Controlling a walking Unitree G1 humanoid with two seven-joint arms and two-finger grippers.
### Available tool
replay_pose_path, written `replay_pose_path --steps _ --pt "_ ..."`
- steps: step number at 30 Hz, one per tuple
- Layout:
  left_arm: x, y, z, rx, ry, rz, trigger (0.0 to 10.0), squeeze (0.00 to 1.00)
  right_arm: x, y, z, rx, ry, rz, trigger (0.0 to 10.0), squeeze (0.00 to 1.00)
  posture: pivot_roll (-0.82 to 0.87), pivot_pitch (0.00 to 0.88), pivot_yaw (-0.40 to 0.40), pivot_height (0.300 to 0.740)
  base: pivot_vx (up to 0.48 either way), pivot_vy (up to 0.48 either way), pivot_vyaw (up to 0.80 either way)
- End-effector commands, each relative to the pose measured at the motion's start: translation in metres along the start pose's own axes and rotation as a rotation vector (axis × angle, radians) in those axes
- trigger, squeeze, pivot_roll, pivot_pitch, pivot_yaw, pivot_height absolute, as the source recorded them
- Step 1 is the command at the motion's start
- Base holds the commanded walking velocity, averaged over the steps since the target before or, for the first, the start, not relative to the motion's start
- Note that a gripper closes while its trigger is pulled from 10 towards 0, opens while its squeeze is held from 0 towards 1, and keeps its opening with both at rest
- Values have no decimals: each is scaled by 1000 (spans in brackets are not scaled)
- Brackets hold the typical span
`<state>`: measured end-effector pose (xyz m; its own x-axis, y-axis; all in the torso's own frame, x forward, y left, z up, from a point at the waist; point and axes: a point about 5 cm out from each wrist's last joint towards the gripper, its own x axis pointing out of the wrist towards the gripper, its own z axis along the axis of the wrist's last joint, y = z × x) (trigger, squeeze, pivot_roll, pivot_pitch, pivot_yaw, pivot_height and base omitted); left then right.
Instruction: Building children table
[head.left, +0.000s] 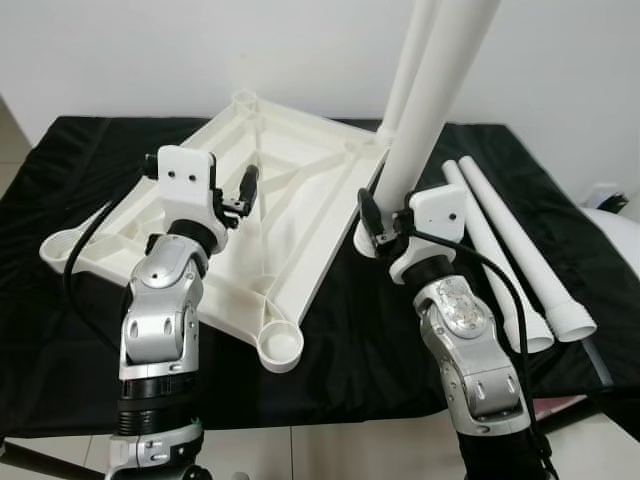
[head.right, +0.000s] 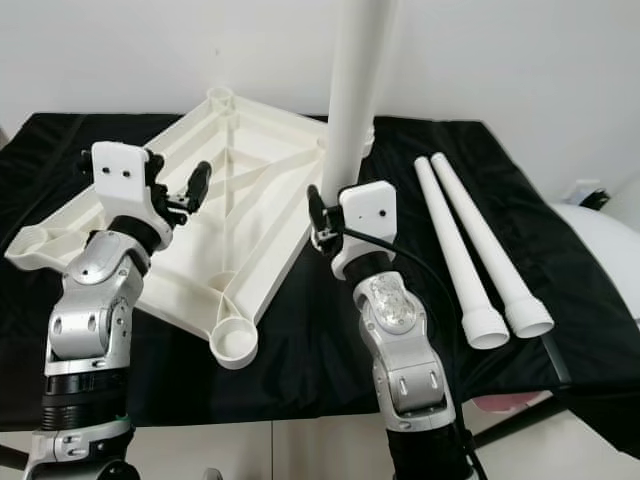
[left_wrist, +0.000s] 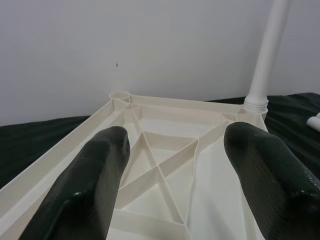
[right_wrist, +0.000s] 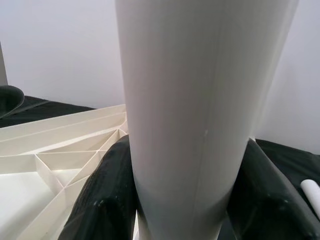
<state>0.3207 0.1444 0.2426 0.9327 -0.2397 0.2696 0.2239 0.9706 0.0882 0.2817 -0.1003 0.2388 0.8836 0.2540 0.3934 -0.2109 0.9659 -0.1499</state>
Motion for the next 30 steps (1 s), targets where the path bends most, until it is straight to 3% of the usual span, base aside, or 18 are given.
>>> replay_pose_path --steps 1,15,16,17,20,21,24,25,26,30 --pt "0 0 1 3 3 5 10000 0 -1 -1 3 -1 -14 -3 10000 0 -20 101 -3 740 0 0 0" --pt "2 7 -1 49 32 16 10000 0 -3 6 3 14 -7 43 10000 0 -18 106 1 740 0 0 0" --pt "2 7 -2 97 46 -31 10000 0 -4 8 2 18 -3 67 10000 0 -16 107 0 740 0 0 0" --pt "0 10 -5 207 92 -155 10000 0 -5 14 2 48 9 126 10000 0 -14 107 -1 740 0 0 0" --pt "-2 11 -6 254 118 -240 10000 0 -7 17 2 73 18 161 10000 0 -12 108 -2 740 0 0 0" --pt "-8 22 -3 294 175 -409 10000 0 -11 21 4 119 26 229 10000 0 -9 108 -6 740 0 0 0" --pt "-12 27 0 313 189 -494 10000 0 -13 20 5 129 25 246 10000 0 -9 108 -6 740 0 0 0" --pt "-18 34 1 372 234 -602 10000 0 -15 18 7 136 23 258 10000 0 -7 110 -7 740 0 0 0" --pt "-33 47 -4 507 368 -810 10000 0 -16 14 11 130 16 266 10000 0 -4 112 -5 740 0 0 0" --pt "-42 54 -13 584 478 -948 10000 0 -15 11 13 124 8 262 10000 0 7 118 -2 740 0 0 0"
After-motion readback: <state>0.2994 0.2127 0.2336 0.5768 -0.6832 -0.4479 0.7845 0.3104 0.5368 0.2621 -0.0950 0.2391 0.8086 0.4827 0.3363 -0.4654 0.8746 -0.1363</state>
